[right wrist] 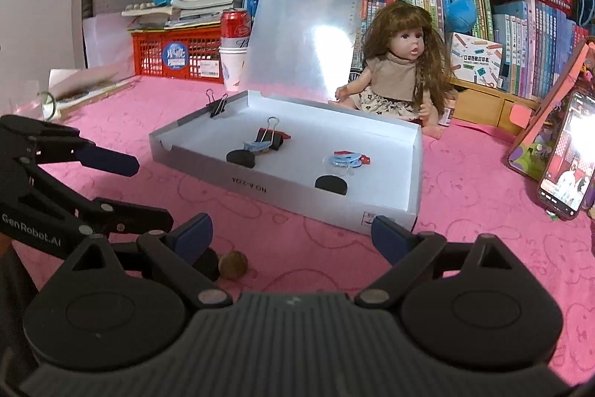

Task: Organize rigid objects
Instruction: 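Move both open tools toward the remaining black pucks and brown balls, then close left tool on a black puck while right tool grips a brown ball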

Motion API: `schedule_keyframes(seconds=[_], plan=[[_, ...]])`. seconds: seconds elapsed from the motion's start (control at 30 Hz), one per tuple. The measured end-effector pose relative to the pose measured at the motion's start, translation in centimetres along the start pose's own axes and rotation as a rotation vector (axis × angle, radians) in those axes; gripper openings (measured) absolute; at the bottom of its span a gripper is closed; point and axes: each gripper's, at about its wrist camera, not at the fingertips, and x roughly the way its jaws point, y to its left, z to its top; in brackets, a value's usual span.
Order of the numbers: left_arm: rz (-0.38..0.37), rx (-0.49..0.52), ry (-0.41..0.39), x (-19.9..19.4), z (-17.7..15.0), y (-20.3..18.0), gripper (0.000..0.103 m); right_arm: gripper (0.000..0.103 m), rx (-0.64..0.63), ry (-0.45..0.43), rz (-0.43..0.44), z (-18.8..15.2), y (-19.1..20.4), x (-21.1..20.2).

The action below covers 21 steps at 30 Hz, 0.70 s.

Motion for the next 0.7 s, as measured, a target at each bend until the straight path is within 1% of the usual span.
schedule_keyframes(seconds=[0.2, 0.3, 0.37, 0.4, 0.47, 0.5, 0.57, 0.63, 0.67, 0.7], plan=[[-0.015, 0.009, 0.019, -0.1, -0.8, -0.1, 0.074, 0.097, -0.021, 0.018, 0.027, -0.7, 0.5, -0.2], [-0.024, -0.001, 0.035, 0.0, -1.1, -0.1, 0.07, 0.096, -0.042, 0.031, 0.044, -1.0, 1.1, -0.1], [-0.027, -0.005, 0.044, 0.1, -1.3, -0.1, 0.063, 0.095, -0.063, 0.04, 0.048, -1.2, 1.5, -0.1], [-0.022, -0.007, 0.05, 0.1, -1.5, -0.1, 0.062, 0.094, -0.071, 0.044, 0.044, -1.3, 1.7, 0.0], [-0.014, -0.006, 0.064, 0.3, -1.6, -0.1, 0.055, 0.092, -0.083, 0.053, 0.035, -1.5, 1.9, 0.1], [-0.016, -0.007, 0.069, 0.4, -1.7, -0.1, 0.054, 0.091, -0.085, 0.058, 0.031, -1.5, 1.9, 0.1], [-0.025, -0.012, 0.078, 0.4, -1.9, -0.1, 0.053, 0.088, -0.082, 0.064, 0.033, -1.6, 1.9, 0.2], [-0.028, -0.01, 0.081, 0.5, -2.0, -0.2, 0.052, 0.08, -0.072, 0.067, 0.03, -1.5, 1.8, 0.3], [-0.029, -0.01, 0.082, 0.5, -2.1, -0.3, 0.051, 0.077, -0.065, 0.067, 0.023, -1.4, 1.7, 0.3], [-0.032, -0.01, 0.084, 0.6, -2.1, -0.4, 0.05, 0.072, -0.06, 0.067, 0.012, -1.3, 1.7, 0.4]])
